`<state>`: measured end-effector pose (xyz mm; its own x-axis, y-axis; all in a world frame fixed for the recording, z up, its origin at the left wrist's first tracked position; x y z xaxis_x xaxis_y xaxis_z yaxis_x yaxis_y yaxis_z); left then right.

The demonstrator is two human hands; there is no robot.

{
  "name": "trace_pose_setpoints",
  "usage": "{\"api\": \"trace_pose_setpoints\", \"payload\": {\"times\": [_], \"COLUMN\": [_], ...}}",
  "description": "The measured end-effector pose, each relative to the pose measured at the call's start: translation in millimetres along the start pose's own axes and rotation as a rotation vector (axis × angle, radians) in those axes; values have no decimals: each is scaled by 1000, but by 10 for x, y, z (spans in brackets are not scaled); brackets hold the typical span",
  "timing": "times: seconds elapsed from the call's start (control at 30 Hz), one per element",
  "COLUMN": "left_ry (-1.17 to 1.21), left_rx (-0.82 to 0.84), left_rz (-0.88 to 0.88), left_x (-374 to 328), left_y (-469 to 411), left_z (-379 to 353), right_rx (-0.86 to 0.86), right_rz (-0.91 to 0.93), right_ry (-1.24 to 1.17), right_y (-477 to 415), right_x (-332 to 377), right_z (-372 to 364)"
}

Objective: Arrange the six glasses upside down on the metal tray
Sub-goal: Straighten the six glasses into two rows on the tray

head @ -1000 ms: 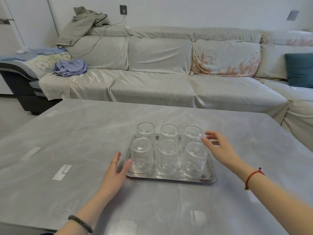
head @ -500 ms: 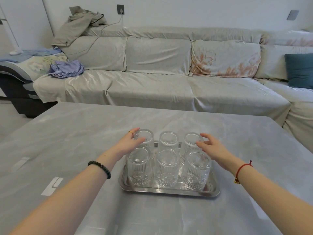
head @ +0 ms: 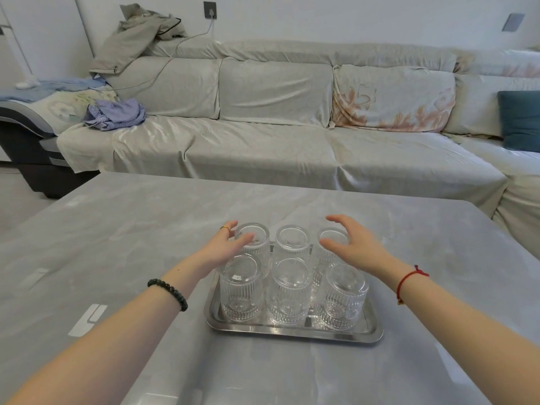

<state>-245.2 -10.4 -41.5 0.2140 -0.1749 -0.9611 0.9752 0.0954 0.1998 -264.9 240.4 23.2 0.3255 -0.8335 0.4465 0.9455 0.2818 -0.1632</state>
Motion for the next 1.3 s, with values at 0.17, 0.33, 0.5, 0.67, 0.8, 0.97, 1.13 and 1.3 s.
{"api": "trace_pose_setpoints", "payload": {"times": [0.17, 0.33, 0.5, 0.67, 0.8, 0.97, 1.13, 1.3], "left_ry": [-43, -120, -87, -82, -80, -28, -35, -196], "left_rx": [89, 207, 227, 170, 133, 116, 65, 28], "left_rz": [69, 113, 70, 76, 60, -5, -79, -139], "left_x": [69, 167, 173, 215, 229, 184, 269, 472], "left_y": [292, 631, 697, 681, 688, 730, 828, 924], "left_z": [87, 49, -62, -59, -67, -120, -45, -4], "right_rx": [215, 176, 54, -47, -42, -57, -246, -62], "right_rz": [95, 70, 72, 189, 182, 210, 118, -162], "right_ry": [239, 264, 199, 249, 351, 370, 51, -259], "right_y": [-127, -146, 4, 488, 616, 649, 762, 989], "right_x": [327, 322, 431, 673, 685, 691, 293, -322], "right_z": [-313, -365, -233, -332, -460, -424, 28, -268]}}
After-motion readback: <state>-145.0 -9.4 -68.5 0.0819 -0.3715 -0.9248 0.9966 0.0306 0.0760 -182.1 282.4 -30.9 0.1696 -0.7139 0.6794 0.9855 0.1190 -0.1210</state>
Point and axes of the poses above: each hand's wrist, its own y-axis away from the middle knuckle, its own z-axis out of the back of the hand, x = y × z, the point moved 9 cm from there along -y, towards the middle knuckle, and after that the axes turned 13 degrees about y, right-handed, at the moved point
